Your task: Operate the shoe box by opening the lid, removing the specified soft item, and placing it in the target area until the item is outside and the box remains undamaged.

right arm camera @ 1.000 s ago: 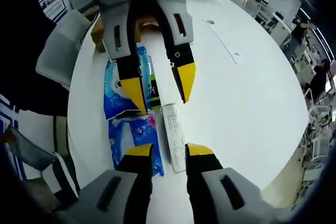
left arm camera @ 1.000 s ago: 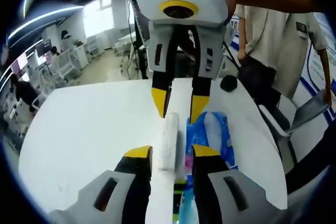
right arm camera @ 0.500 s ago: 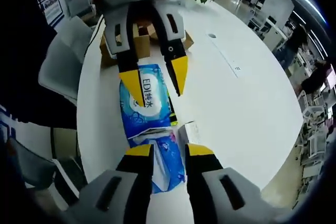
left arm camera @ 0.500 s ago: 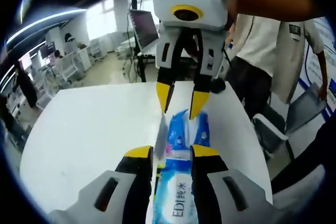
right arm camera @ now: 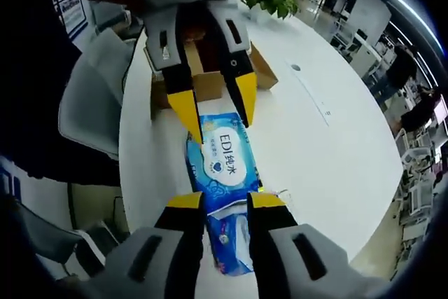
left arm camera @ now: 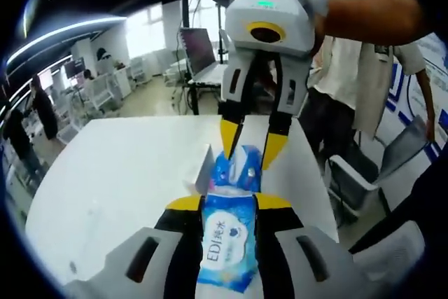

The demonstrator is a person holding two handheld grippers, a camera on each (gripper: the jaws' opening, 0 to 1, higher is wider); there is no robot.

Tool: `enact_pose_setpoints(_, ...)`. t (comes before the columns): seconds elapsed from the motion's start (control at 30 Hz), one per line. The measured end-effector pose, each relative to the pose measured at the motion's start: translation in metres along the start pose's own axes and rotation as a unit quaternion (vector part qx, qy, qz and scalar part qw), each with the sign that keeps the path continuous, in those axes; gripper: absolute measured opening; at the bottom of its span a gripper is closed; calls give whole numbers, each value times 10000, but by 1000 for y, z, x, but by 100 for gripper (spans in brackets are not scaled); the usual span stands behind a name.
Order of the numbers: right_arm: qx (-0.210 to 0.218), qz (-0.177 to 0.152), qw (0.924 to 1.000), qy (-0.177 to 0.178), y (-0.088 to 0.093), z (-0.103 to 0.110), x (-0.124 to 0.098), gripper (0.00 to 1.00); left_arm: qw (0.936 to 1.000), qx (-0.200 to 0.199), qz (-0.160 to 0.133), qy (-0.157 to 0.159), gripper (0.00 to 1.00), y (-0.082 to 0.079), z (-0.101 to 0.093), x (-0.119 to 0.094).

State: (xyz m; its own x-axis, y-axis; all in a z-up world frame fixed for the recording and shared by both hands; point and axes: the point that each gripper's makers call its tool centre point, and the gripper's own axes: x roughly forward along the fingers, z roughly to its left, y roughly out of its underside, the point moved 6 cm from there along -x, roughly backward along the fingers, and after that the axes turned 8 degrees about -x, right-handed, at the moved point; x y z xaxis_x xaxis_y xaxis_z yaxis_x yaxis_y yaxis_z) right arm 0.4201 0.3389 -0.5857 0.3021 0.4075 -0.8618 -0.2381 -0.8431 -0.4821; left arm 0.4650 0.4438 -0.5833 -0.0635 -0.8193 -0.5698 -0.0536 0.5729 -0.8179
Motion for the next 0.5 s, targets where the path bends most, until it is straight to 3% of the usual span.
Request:
enact_pose_setpoints(0.2, 15, -75, 10000, 44, -19, 19, 2, 21, 9998, -124, -116, -102, 25, 9, -17, -32)
enact_pose_setpoints(0.5, 109, -110, 9999, -25, -48, 50, 20, 19, 9995, -235, -133, -160, 25, 48, -34, -70)
